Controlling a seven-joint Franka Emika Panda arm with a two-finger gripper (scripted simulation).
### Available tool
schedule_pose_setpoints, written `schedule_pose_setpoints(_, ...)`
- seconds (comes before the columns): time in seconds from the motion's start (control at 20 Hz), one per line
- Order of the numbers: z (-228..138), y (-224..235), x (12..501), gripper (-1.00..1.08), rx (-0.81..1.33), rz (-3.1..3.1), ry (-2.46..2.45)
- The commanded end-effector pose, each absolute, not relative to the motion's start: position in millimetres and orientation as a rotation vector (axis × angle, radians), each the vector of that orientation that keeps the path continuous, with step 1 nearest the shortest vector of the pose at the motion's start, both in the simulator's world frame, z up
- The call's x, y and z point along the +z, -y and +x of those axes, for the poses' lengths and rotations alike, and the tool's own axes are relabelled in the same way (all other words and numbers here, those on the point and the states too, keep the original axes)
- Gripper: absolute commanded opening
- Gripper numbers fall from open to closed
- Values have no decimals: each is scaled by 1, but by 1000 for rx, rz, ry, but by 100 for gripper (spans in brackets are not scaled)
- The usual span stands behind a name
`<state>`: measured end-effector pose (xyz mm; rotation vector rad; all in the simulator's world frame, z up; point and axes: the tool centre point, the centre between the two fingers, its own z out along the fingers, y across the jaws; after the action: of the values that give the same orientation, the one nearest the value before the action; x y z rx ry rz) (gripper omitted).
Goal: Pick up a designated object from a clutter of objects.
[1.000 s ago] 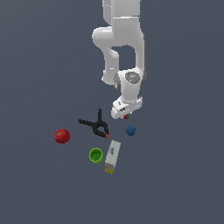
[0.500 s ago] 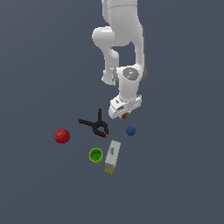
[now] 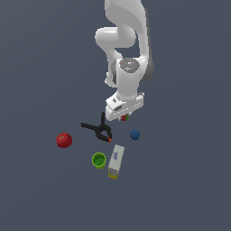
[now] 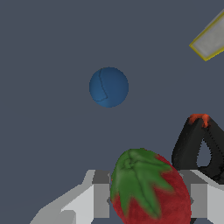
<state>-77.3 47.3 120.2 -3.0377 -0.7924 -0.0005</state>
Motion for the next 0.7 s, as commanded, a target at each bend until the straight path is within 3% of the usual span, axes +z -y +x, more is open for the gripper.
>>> schedule_pose_setpoints(0.0, -66, -38, 141, -100, -1, -3036, 793)
schedule_pose_setpoints(0.65, -2, 11, 248, -100, -1, -3036, 793)
